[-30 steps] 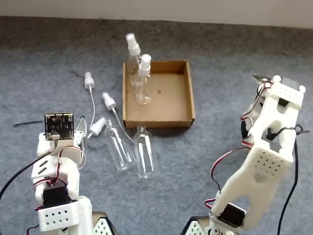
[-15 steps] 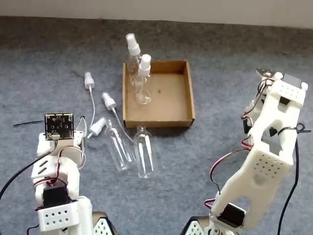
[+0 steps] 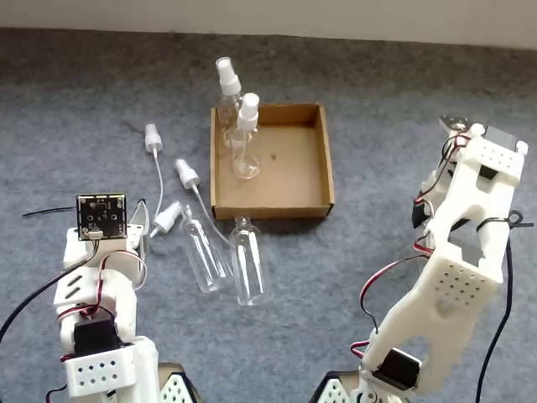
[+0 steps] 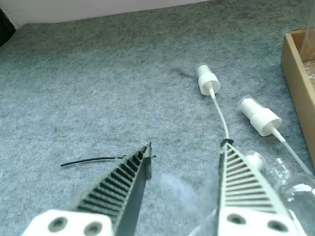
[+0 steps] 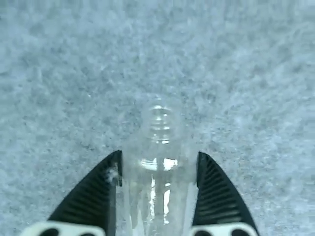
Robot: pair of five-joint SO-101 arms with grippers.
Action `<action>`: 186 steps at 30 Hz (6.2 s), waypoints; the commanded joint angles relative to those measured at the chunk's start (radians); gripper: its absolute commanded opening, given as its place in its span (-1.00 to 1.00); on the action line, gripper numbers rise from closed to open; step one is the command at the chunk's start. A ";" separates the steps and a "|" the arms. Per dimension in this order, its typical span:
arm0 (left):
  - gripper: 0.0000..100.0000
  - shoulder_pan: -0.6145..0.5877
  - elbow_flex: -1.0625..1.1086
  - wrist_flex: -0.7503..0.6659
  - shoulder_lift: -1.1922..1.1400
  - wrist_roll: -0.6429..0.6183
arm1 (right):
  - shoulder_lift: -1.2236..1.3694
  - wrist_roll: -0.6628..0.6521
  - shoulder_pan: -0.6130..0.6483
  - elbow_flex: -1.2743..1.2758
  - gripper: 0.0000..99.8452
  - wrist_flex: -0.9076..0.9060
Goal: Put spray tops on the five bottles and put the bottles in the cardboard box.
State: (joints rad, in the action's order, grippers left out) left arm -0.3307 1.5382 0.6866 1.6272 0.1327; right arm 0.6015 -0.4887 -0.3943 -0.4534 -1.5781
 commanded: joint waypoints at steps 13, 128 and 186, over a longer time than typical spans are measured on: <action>-0.58 -0.007 -0.610 0.318 -0.524 -0.003 | -0.527 0.086 0.153 -0.050 -0.99 -0.133; -0.96 0.108 -2.888 0.795 -2.784 0.066 | -1.561 0.095 0.354 1.188 -0.99 0.317; -0.99 0.875 -1.572 0.020 -1.098 -0.373 | -2.437 0.402 0.915 1.977 -0.99 1.069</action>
State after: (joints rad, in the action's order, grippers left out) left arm 0.5286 -0.0222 0.7311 0.5547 -0.2140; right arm -1.8105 -0.1250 0.5155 1.5382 -0.5332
